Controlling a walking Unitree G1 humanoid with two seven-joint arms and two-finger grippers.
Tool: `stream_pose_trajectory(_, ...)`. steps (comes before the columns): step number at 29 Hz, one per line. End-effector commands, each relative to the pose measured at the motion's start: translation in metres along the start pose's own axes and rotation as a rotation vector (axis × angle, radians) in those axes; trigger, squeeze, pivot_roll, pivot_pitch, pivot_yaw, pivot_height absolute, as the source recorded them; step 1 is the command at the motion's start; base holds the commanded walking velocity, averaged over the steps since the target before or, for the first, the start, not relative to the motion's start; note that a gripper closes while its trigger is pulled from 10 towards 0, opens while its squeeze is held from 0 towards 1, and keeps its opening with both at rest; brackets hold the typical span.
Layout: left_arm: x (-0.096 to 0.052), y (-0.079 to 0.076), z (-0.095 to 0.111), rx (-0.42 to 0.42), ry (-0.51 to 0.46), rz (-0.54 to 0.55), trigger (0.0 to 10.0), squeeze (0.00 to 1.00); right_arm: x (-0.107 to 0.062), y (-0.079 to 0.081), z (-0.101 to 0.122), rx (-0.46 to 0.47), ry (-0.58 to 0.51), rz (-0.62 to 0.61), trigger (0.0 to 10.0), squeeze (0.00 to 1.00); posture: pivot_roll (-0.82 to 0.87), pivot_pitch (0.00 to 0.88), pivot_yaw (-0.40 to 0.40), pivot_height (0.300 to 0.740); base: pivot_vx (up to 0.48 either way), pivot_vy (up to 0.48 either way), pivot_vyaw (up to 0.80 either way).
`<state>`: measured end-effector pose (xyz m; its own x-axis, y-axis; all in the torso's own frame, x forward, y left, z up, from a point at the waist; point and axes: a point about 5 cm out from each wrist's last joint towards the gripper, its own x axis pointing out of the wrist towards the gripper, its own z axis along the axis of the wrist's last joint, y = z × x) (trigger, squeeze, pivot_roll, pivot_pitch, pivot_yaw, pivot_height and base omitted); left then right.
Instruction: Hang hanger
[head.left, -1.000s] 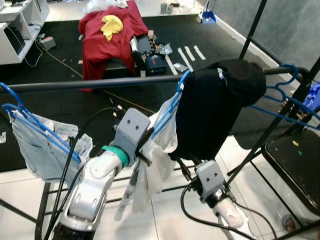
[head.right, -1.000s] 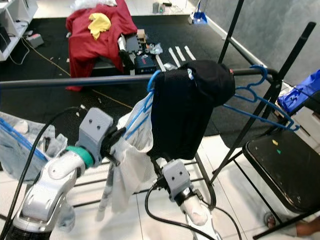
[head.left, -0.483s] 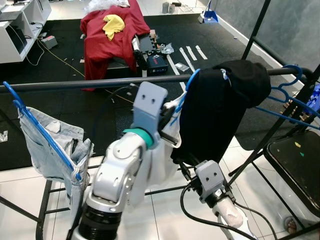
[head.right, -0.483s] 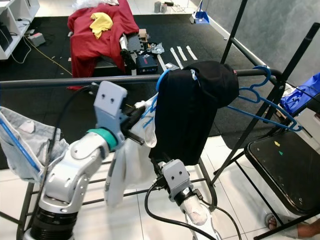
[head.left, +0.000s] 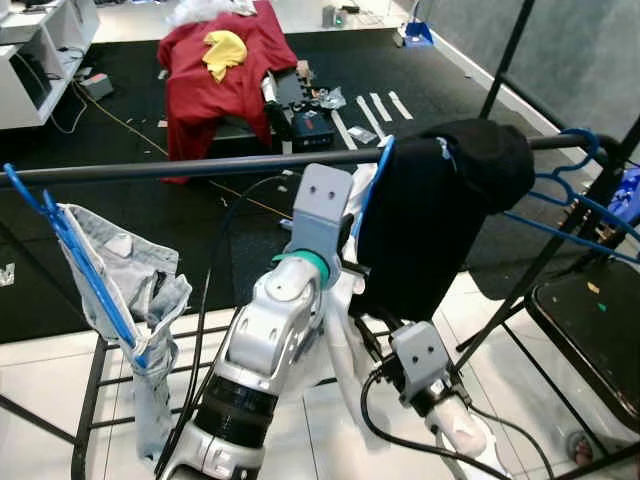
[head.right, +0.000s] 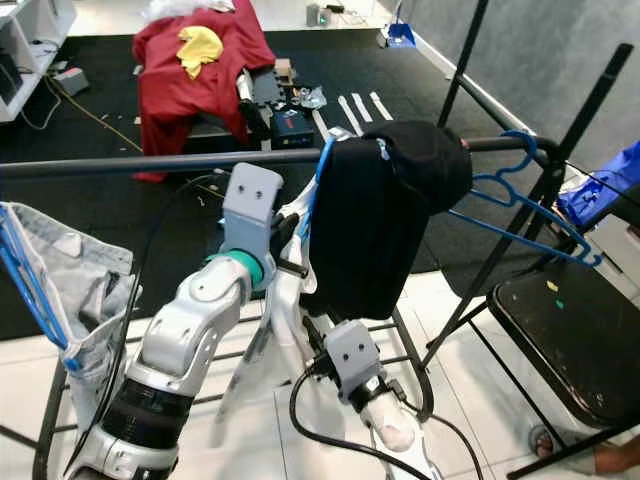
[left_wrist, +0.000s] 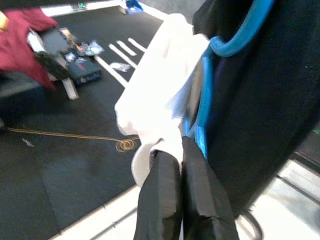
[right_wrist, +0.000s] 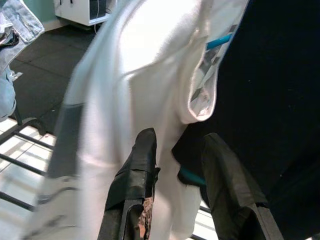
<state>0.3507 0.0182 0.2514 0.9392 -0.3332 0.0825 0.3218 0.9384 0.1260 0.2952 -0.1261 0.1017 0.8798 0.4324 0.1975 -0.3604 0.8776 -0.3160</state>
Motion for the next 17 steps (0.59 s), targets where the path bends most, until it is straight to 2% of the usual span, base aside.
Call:
stream_pose_trajectory(1,0.015,-0.038,0.020,-0.028,-0.054,-0.020,0.0,0.00,-0.004,0.003,-0.004,0.002,0.016,0.004,10.0,0.00,-0.17,0.143,0.083,0.740,0.000,0.000,0.00)
stream_pose_trajectory(4,0.019,-0.037,0.020,-0.035,-0.044,0.001,0.0,0.00,-0.005,0.003,-0.004,0.001,0.016,0.003,10.0,0.00,-0.18,0.143,0.083,0.740,0.000,0.000,0.00)
stream_pose_trajectory(5,0.021,-0.037,0.026,-0.091,-0.054,0.004,0.0,0.00,-0.006,0.003,-0.004,0.000,0.017,0.001,10.0,0.00,-0.18,0.144,0.085,0.740,0.000,0.000,0.00)
stream_pose_trajectory(6,0.021,-0.037,0.026,-0.091,-0.054,0.004,0.0,0.00,-0.006,0.003,-0.004,0.000,0.017,0.001,10.0,0.00,-0.18,0.144,0.085,0.740,0.000,0.000,0.00)
stream_pose_trajectory(8,0.023,-0.035,0.050,-0.303,-0.116,-0.020,0.0,0.00,-0.007,0.002,-0.005,-0.001,0.020,-0.002,10.0,0.00,-0.18,0.145,0.084,0.740,0.000,0.000,0.00)
stream_pose_trajectory(9,0.023,-0.035,0.050,-0.303,-0.116,-0.020,0.0,0.00,-0.007,0.002,-0.005,-0.001,0.020,-0.002,10.0,0.00,-0.18,0.145,0.084,0.740,0.000,0.000,0.00)
stream_pose_trajectory(10,0.023,-0.033,0.058,-0.383,-0.144,-0.025,0.0,0.00,-0.008,0.002,-0.005,-0.002,0.021,-0.003,10.0,0.00,-0.18,0.145,0.084,0.740,0.000,0.000,0.00)
stream_pose_trajectory(11,0.025,-0.031,0.064,-0.425,-0.164,-0.018,0.0,0.00,-0.008,0.002,-0.005,-0.001,0.022,-0.004,10.0,0.00,-0.18,0.148,0.082,0.740,0.000,0.000,0.00)
stream_pose_trajectory(14,0.025,-0.030,0.067,-0.399,-0.186,-0.026,0.0,0.00,-0.008,0.002,-0.005,-0.001,0.022,-0.004,10.0,0.00,-0.18,0.149,0.079,0.740,0.000,0.000,0.00)
stream_pose_trajectory(15,0.024,-0.032,0.065,-0.324,-0.201,-0.042,0.0,0.00,-0.008,0.002,-0.004,-0.001,0.021,-0.004,10.0,0.00,-0.18,0.150,0.078,0.740,0.000,0.000,0.00)
stream_pose_trajectory(16,0.021,-0.034,0.061,-0.258,-0.208,-0.052,6.2,0.00,-0.008,0.002,-0.004,-0.001,0.020,-0.005,10.0,0.00,-0.17,0.153,0.077,0.740,0.000,0.000,0.00)
stream_pose_trajectory(17,0.021,-0.034,0.061,-0.258,-0.208,-0.052,6.2,0.00,-0.008,0.002,-0.004,-0.001,0.020,-0.005,10.0,0.00,-0.17,0.153,0.077,0.740,0.000,0.000,0.00)
